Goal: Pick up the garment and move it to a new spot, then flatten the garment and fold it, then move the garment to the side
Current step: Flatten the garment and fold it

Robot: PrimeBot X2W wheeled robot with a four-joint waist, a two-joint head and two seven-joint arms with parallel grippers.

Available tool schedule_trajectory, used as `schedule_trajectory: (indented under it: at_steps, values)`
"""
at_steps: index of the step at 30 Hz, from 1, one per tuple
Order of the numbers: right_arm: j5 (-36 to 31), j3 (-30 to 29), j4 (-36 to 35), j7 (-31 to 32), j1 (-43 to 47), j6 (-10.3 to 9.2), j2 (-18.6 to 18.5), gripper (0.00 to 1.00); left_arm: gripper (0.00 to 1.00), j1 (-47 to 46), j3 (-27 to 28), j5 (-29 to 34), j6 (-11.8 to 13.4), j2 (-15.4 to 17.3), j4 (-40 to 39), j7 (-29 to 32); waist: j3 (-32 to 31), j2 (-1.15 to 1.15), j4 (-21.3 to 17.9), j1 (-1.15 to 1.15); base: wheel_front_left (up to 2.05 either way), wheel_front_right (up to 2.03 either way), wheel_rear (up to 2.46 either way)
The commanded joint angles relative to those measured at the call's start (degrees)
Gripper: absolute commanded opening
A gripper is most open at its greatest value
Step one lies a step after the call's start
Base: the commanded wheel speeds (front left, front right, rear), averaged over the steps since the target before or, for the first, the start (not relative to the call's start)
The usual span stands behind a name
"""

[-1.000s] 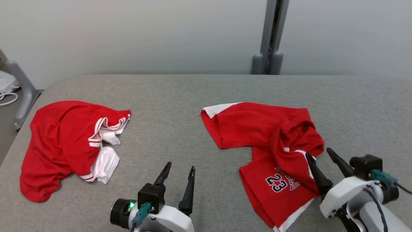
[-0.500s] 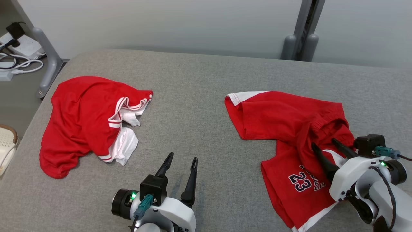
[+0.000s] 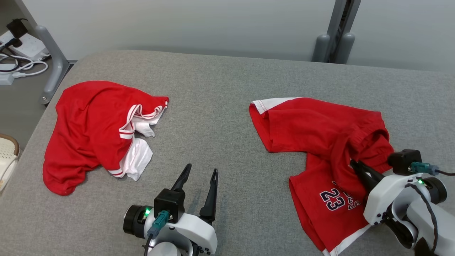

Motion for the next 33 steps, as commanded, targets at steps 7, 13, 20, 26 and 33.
schedule_trajectory:
  at_steps: [7,13,20,26,33]
  values:
    - [0.4,1.5,1.0,-1.7,-2.8,-0.01,-2.3,0.00,1.00,-0.9,0.2,-0.5,0.2,0.3,0.1,0.0,-0.6,0.00,-0.4,0.00,0.00,0.00,0.00]
    - [-10.2,-4.8,1.3,-2.0,-7.4,-0.01,-5.5,0.00,1.00,0.8,1.2,-0.3,0.2,0.3,0.4,0.0,-2.8,0.00,-1.7,0.00,0.00,0.00,0.00]
    - [-35.2,-22.0,-2.4,-1.8,-4.4,0.00,-5.1,0.00,1.00,2.4,2.1,-0.6,0.1,0.3,-0.4,0.0,-5.5,0.00,-4.1,0.00,0.00,0.00,0.00]
    - [-46.3,-21.1,-4.5,-1.9,-6.9,-0.07,-4.0,0.00,1.00,3.3,1.9,-1.6,0.0,0.3,-0.7,0.0,-7.1,0.00,-6.1,0.00,0.00,0.00,0.00]
    - [-51.4,-24.2,-11.2,-1.9,-14.5,-0.02,-0.7,0.00,1.00,3.9,1.4,-2.6,0.3,0.3,-1.3,0.0,-8.6,0.00,-6.2,0.00,0.00,0.00,0.00]
